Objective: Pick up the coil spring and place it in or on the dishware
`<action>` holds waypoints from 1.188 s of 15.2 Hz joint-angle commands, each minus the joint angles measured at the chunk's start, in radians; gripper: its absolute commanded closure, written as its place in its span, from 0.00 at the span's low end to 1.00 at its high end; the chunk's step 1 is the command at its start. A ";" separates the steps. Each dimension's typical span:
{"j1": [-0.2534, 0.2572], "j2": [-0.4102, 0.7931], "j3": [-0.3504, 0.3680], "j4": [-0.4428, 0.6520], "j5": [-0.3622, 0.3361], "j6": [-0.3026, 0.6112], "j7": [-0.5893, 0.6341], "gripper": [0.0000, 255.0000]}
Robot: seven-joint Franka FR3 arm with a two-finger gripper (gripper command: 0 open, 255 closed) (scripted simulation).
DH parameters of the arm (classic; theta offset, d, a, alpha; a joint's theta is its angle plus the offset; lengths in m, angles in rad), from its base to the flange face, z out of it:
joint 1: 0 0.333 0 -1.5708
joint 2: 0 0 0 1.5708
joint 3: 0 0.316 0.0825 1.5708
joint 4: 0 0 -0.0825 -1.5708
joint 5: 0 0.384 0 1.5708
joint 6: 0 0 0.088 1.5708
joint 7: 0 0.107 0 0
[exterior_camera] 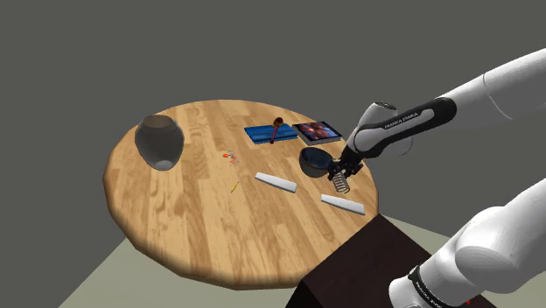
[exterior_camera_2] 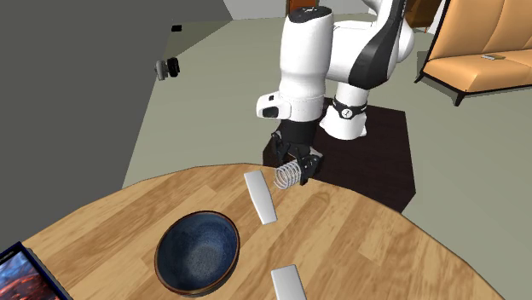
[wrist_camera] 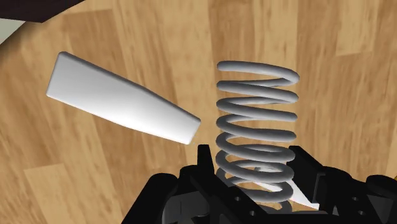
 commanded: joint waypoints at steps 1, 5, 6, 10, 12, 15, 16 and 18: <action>-0.003 -0.017 0.001 0.005 -0.009 -0.022 0.006 1.00; -0.011 0.117 -0.029 0.165 0.040 -0.055 -0.071 1.00; -0.015 0.150 -0.034 0.207 0.053 -0.066 -0.089 1.00; -0.041 0.281 -0.043 0.382 0.098 -0.119 -0.152 1.00; -0.057 0.346 -0.044 0.474 0.118 -0.150 -0.177 1.00; -0.085 0.445 -0.043 0.620 0.141 -0.203 -0.208 1.00; -0.095 0.478 -0.042 0.671 0.148 -0.223 -0.216 1.00; -0.115 0.547 -0.040 0.778 0.159 -0.264 -0.229 1.00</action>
